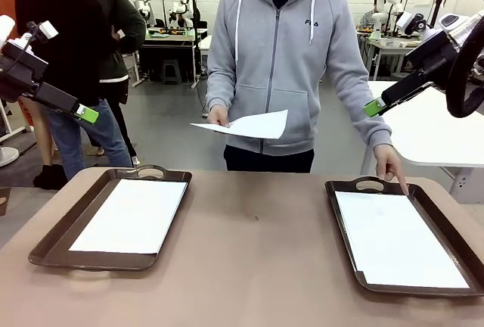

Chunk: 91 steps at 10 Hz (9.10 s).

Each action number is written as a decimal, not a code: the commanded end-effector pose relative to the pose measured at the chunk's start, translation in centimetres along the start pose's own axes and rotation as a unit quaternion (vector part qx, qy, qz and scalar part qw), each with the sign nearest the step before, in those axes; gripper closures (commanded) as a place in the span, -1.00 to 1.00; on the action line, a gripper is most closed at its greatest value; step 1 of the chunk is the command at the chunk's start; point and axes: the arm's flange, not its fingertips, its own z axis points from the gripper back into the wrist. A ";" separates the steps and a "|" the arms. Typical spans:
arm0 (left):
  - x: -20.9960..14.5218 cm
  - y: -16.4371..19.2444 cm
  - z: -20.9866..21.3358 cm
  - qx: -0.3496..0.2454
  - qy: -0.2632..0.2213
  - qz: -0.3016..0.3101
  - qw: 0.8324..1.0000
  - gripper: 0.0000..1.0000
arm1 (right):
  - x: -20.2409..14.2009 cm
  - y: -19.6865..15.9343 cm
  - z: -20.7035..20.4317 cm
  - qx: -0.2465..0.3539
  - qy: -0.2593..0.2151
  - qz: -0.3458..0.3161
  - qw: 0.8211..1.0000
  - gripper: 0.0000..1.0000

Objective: Sort the A4 documents.
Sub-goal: Receive the A4 Paper, then place the A4 Paper in the designated Handle tray.

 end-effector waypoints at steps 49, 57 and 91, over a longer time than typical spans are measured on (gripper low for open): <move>0.0 -0.1 0.0 0.002 0.002 -0.001 1.000 -1.00 | 6.3 -8.4 -25.1 0.348 -0.080 -0.435 0.827 0.62; 0.0 -0.1 0.0 0.002 0.002 -0.001 1.000 -1.00 | 5.9 -8.9 -25.4 0.350 -0.073 -0.437 0.826 1.00; 0.0 -0.1 0.0 0.002 0.002 -0.001 1.000 -1.00 | -17.0 -12.3 -6.1 0.305 0.010 -0.468 0.829 0.97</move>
